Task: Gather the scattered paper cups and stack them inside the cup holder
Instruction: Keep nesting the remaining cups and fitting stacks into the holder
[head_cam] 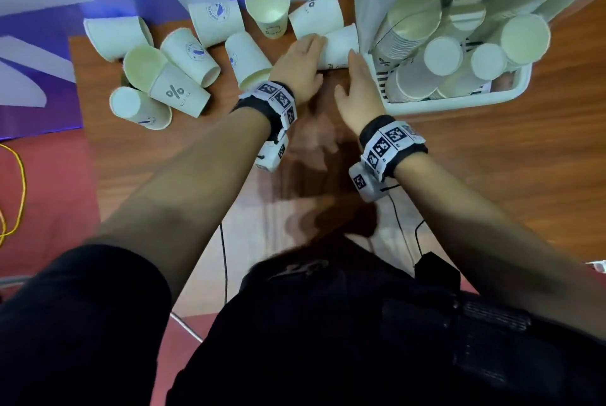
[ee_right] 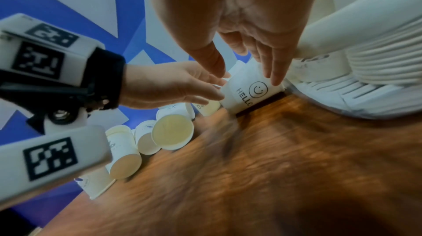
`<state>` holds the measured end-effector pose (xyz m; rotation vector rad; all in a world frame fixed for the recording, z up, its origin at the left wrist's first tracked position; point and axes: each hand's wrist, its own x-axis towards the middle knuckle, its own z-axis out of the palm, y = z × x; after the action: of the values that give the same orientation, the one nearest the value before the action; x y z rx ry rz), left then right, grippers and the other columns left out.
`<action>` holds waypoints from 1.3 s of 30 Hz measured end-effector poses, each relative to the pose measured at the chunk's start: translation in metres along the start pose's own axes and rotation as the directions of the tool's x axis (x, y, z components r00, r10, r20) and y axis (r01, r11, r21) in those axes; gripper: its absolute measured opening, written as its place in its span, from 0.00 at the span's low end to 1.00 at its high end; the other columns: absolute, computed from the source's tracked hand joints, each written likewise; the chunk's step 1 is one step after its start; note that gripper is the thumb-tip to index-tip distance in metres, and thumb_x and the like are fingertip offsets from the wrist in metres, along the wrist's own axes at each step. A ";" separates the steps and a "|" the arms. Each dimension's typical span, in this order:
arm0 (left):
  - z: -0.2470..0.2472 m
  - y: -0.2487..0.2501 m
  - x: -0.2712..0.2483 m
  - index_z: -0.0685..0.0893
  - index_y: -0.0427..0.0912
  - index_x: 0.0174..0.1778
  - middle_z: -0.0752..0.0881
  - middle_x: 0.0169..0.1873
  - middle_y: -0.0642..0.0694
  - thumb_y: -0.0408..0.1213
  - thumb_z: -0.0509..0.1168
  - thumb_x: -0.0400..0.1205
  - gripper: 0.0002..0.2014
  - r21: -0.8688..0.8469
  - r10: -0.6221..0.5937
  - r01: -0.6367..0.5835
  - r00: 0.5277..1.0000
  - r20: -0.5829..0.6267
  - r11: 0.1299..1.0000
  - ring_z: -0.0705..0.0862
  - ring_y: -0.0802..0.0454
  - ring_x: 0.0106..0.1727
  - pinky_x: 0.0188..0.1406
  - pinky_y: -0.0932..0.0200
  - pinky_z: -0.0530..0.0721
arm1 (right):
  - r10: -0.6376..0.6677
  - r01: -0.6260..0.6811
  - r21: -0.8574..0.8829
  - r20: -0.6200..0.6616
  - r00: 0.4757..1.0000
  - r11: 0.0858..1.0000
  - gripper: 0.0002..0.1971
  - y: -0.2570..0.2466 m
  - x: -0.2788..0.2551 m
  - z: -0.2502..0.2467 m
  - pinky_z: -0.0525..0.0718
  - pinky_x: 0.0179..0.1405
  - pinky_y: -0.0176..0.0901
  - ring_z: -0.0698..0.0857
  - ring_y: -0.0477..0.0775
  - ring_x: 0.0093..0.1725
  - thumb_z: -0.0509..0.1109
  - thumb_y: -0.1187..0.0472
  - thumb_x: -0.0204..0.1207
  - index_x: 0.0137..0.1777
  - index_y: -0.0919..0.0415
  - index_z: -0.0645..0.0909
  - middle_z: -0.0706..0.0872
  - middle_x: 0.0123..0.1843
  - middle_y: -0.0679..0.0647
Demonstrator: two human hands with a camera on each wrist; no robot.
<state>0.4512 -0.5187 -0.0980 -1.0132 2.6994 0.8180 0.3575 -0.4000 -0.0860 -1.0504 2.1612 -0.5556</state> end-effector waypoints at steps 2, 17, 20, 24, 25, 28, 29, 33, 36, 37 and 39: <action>-0.003 -0.004 0.007 0.61 0.37 0.80 0.64 0.79 0.38 0.37 0.64 0.79 0.33 0.013 0.006 -0.006 1.000 0.020 1.000 0.64 0.39 0.78 0.76 0.47 0.67 | 0.001 -0.001 -0.037 0.005 1.000 0.999 0.32 0.003 0.003 0.003 0.45 0.80 0.37 0.49 0.54 0.84 0.56 0.66 0.83 0.84 0.66 0.47 0.48 0.85 0.61; 0.001 -0.022 -0.009 0.67 0.40 0.76 0.78 0.68 0.40 0.48 0.68 0.79 0.32 -0.298 -0.144 0.158 0.987 0.070 0.941 0.77 0.44 0.68 0.62 0.57 0.72 | 0.021 -0.014 0.120 -0.064 0.998 0.993 0.29 0.002 0.009 0.002 0.72 0.72 0.44 0.78 0.54 0.67 0.58 0.67 0.80 0.81 0.64 0.59 0.63 0.79 0.59; -0.006 -0.023 -0.020 0.75 0.42 0.72 0.82 0.64 0.44 0.47 0.67 0.81 0.24 -0.495 -0.229 0.220 0.973 0.043 0.841 0.80 0.49 0.64 0.62 0.61 0.75 | -0.008 0.014 0.068 -0.089 0.996 0.998 0.27 0.000 0.004 -0.004 0.63 0.76 0.38 0.68 0.56 0.77 0.55 0.65 0.83 0.82 0.66 0.58 0.65 0.79 0.62; -0.020 -0.013 -0.036 0.78 0.42 0.70 0.84 0.61 0.43 0.59 0.67 0.73 0.33 -0.645 -0.264 0.227 0.964 0.039 0.730 0.82 0.50 0.61 0.66 0.55 0.78 | -0.055 0.064 0.107 -0.092 0.994 0.992 0.27 -0.006 -0.013 -0.014 0.66 0.74 0.42 0.70 0.55 0.74 0.54 0.60 0.85 0.82 0.63 0.57 0.71 0.77 0.60; -0.023 -0.008 -0.041 0.78 0.42 0.69 0.85 0.60 0.43 0.63 0.66 0.69 0.38 -0.672 -0.265 0.223 0.963 0.042 0.706 0.83 0.48 0.61 0.66 0.51 0.79 | -0.074 0.089 0.128 -0.116 0.990 0.988 0.27 -0.007 -0.018 -0.017 0.70 0.74 0.47 0.73 0.55 0.72 0.54 0.58 0.83 0.82 0.61 0.59 0.73 0.75 0.59; -0.029 0.008 -0.052 0.78 0.43 0.69 0.85 0.58 0.44 0.63 0.66 0.68 0.37 -0.720 -0.240 0.191 0.970 0.036 0.667 0.84 0.46 0.60 0.64 0.43 0.82 | -0.108 0.145 0.184 -0.195 0.975 0.972 0.26 -0.007 -0.034 -0.031 0.76 0.68 0.52 0.77 0.53 0.68 0.55 0.61 0.80 0.79 0.60 0.64 0.78 0.72 0.56; -0.032 0.015 -0.055 0.78 0.43 0.69 0.84 0.57 0.46 0.60 0.66 0.72 0.33 -0.717 -0.230 0.180 0.973 0.028 0.673 0.84 0.47 0.59 0.64 0.44 0.82 | -0.108 0.157 0.229 -0.214 0.971 0.961 0.26 -0.006 -0.040 -0.037 0.78 0.67 0.51 0.79 0.52 0.66 0.56 0.64 0.79 0.79 0.60 0.65 0.79 0.70 0.56; -0.033 0.046 -0.065 0.78 0.44 0.68 0.83 0.51 0.49 0.50 0.66 0.80 0.23 -0.674 -0.154 0.089 0.987 -0.037 0.733 0.84 0.50 0.54 0.61 0.46 0.83 | -0.113 0.197 0.306 -0.271 0.956 0.932 0.27 0.004 -0.066 -0.060 0.79 0.63 0.42 0.81 0.50 0.60 0.58 0.70 0.78 0.79 0.60 0.66 0.81 0.68 0.57; -0.033 0.072 -0.073 0.78 0.44 0.68 0.82 0.50 0.49 0.47 0.67 0.81 0.20 -0.630 -0.101 0.040 0.993 -0.062 0.776 0.83 0.52 0.51 0.57 0.53 0.83 | -0.130 0.224 0.316 -0.294 0.947 0.922 0.26 0.015 -0.085 -0.079 0.80 0.62 0.43 0.81 0.51 0.58 0.59 0.69 0.80 0.79 0.59 0.66 0.80 0.68 0.60; -0.032 0.081 -0.076 0.77 0.43 0.69 0.82 0.50 0.50 0.45 0.67 0.82 0.21 -0.621 -0.091 0.028 0.993 -0.069 0.783 0.82 0.53 0.50 0.53 0.58 0.83 | -0.128 0.225 0.312 -0.302 0.945 0.923 0.26 0.020 -0.090 -0.084 0.81 0.61 0.44 0.81 0.50 0.56 0.58 0.68 0.80 0.79 0.57 0.67 0.81 0.67 0.58; -0.028 0.094 -0.080 0.76 0.41 0.71 0.81 0.49 0.50 0.45 0.68 0.82 0.23 -0.615 -0.081 0.012 0.993 -0.084 0.788 0.82 0.56 0.46 0.44 0.67 0.81 | -0.130 0.230 0.304 -0.316 0.940 0.924 0.25 0.029 -0.099 -0.094 0.82 0.57 0.42 0.82 0.48 0.53 0.59 0.66 0.81 0.78 0.53 0.68 0.81 0.65 0.56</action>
<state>0.4532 -0.4300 -0.0076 -1.2542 2.5054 1.7542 0.3199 -0.2954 -0.0021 -1.0315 2.1164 -1.1909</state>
